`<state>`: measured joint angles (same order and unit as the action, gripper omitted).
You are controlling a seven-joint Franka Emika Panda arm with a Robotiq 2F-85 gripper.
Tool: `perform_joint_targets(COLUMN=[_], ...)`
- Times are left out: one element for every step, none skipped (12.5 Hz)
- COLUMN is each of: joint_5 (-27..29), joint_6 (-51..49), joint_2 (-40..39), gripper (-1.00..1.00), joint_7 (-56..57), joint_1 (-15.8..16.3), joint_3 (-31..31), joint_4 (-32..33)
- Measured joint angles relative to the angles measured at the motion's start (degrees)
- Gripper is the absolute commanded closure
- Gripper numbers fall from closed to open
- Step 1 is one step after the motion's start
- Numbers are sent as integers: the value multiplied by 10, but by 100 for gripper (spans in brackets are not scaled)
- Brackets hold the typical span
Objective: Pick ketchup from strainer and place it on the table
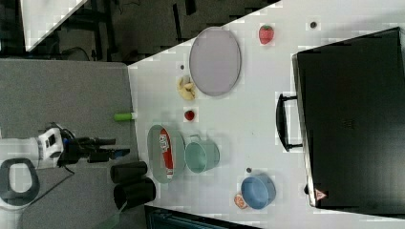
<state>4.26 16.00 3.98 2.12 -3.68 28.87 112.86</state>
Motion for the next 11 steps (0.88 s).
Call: perform_joint_targets(joint_5=[-4,-2,0,0,-2,-4,-4,-9,-25,-41,-68], joint_6=[16,38,69,97,125,158,200,248,293,330,356], joint_2=[-12,-21,-26,-31,-36,-47,-58,-71,-90,-112,-137], gripper=[-100,-100,-100,-100,-100,-100,-100,-100,-100,-100,-100], joint_7=[-5,-7,-14,-18,-18,-18,-21,-24,-25,-25,-30], joint_1=[1,6,13,16,19,22,24,26,27,29,34], joint_3=[34,61,83,104,123,142,157,167,177,177,170], joint_4=[4,10,21,31,39,44,53,70,90,111,129])
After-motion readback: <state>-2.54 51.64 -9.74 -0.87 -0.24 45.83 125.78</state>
